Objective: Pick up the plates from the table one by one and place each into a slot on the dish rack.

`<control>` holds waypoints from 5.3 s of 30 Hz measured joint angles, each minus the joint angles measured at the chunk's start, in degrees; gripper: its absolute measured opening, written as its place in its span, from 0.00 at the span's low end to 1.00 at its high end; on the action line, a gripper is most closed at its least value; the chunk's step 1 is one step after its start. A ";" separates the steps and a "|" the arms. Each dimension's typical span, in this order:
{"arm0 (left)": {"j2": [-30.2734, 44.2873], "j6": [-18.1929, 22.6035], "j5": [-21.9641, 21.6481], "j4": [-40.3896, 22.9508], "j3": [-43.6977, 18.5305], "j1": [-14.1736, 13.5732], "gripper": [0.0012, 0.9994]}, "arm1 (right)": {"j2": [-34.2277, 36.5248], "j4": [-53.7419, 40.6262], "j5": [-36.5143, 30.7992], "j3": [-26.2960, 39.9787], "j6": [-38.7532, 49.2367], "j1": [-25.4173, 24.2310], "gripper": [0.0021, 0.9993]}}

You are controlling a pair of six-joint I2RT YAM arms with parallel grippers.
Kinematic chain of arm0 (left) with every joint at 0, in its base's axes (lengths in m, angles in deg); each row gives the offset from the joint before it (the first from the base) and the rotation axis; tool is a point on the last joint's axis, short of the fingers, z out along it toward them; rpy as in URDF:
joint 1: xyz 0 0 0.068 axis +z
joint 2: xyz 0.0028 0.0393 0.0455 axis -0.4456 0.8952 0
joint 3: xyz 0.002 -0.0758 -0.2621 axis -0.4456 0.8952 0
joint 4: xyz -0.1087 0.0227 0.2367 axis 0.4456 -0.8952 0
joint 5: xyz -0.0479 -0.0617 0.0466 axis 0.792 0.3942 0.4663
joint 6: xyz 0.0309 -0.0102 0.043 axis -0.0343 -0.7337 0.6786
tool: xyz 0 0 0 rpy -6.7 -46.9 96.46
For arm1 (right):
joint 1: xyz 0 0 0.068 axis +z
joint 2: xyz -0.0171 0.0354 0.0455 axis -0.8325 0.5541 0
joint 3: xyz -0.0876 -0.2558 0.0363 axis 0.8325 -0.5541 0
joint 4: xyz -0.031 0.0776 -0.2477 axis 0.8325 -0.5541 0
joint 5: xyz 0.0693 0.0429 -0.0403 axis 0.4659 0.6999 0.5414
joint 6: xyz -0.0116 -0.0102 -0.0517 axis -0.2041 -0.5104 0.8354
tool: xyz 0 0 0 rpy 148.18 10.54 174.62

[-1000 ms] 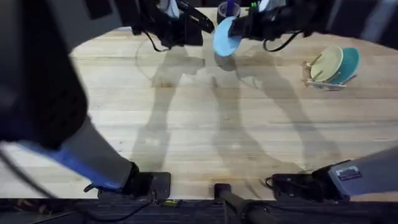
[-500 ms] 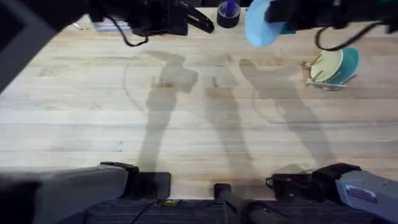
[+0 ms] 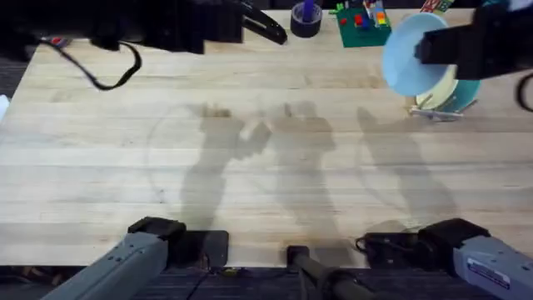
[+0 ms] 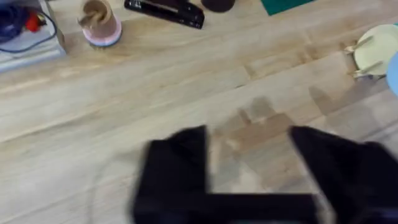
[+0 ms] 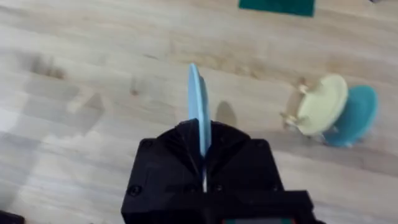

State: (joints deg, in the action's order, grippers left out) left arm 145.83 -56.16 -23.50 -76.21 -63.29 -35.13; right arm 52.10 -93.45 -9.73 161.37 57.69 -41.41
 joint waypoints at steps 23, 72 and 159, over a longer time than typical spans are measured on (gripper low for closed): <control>-1.97 0.46 -0.18 -0.09 0.00 0.00 1.00 | -0.02 -18.19 -19.45 12.77 -10.61 -0.10 0.03; -1.97 0.48 -0.18 0.20 0.00 0.00 0.99 | 13.18 -26.60 -20.76 28.30 -8.57 -22.36 0.03; -1.97 0.40 -0.18 0.15 0.00 0.00 1.00 | 35.52 5.51 2.87 5.50 15.32 -37.10 0.03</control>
State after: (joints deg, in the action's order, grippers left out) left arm 143.86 -55.77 -23.68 -76.05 -63.29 -35.13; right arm 87.62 -87.94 -6.86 166.87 73.01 -78.51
